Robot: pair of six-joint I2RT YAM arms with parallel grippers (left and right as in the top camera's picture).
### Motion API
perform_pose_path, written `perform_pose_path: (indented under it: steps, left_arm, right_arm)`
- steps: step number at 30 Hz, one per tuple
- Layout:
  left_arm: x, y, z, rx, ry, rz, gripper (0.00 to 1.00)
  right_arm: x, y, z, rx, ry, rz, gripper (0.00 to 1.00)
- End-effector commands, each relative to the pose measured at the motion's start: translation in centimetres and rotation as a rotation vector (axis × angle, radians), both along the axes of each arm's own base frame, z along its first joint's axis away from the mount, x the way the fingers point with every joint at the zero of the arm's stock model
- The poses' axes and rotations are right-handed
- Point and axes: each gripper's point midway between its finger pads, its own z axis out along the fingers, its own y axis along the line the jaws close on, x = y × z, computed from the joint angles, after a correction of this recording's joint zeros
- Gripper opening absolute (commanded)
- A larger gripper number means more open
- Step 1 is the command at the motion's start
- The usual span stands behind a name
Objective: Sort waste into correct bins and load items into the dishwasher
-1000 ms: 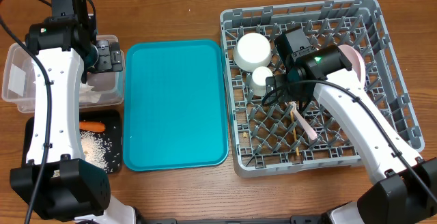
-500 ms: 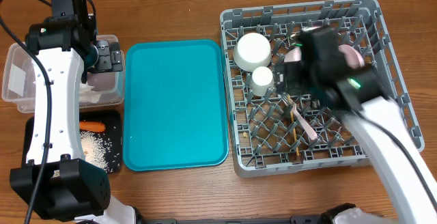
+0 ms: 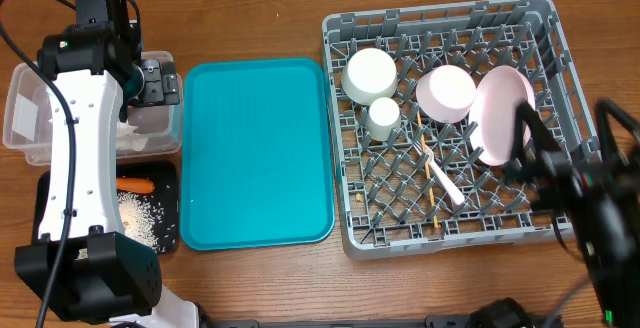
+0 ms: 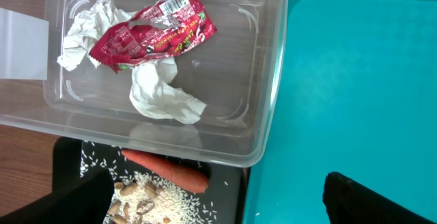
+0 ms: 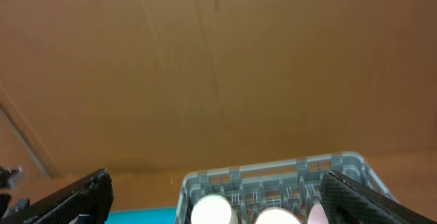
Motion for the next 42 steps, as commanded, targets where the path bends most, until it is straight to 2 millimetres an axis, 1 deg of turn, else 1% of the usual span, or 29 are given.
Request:
perform_pose_path:
  steps: [1, 2, 5, 11, 16, 19, 22, 28, 29, 33, 35, 38, 42]
  left_arm:
    - [0.2, 0.5, 1.5, 0.026, -0.036, -0.01, 1.0]
    - [0.2, 0.5, 1.5, 0.026, -0.036, -0.01, 1.0]
    - [0.2, 0.5, 1.5, 0.026, -0.035, -0.01, 1.0]
    - [0.2, 0.5, 1.5, 0.026, -0.036, -0.01, 1.0]
    - [0.2, 0.5, 1.5, 0.026, -0.036, -0.01, 1.0]
    - [0.2, 0.5, 1.5, 0.026, -0.036, -0.01, 1.0]
    - [0.2, 0.5, 1.5, 0.026, -0.036, -0.01, 1.0]
    - [0.2, 0.5, 1.5, 0.026, -0.036, -0.01, 1.0]
    - [0.2, 0.5, 1.5, 0.026, -0.036, -0.01, 1.0]
    - [0.2, 0.5, 1.5, 0.026, -0.036, -0.01, 1.0]
    - [0.2, 0.5, 1.5, 0.026, -0.036, -0.01, 1.0]
    - [0.2, 0.5, 1.5, 0.026, -0.036, -0.01, 1.0]
    - [0.2, 0.5, 1.5, 0.026, -0.036, -0.01, 1.0]
  right_arm:
    - [-0.7, -1.0, -3.6, -0.001, -0.009, -0.036, 1.0]
    - [-0.9, -1.5, -4.9, 0.005, -0.027, -0.056, 1.0]
    - [-0.8, -2.1, -7.6, 0.018, -0.066, -0.082, 1.0]
    - [-0.2, -1.8, -13.0, 0.029, -0.133, -0.06, 1.0]
    - [0.3, -1.2, -16.2, 0.055, -0.219, -0.019, 1.0]
    - [0.9, -1.7, -17.9, 0.122, -0.239, -0.035, 1.0]
    - [1.8, -2.1, -20.0, 0.192, -0.222, -0.052, 1.0]
    - [2.8, -2.1, -22.8, 0.213, -0.217, -0.055, 1.0]
    - [3.0, -2.1, -23.6, 0.211, -0.205, -0.056, 1.0]
    - [3.3, -2.1, -25.1, 0.202, -0.17, -0.06, 1.0]
    - [3.4, -2.1, -25.5, 0.176, -0.159, -0.061, 1.0]
    - [3.4, -1.5, -26.0, 0.096, -0.143, -0.034, 1.0]
    - [3.5, -1.0, -28.0, 0.009, -0.072, -0.013, 1.0]
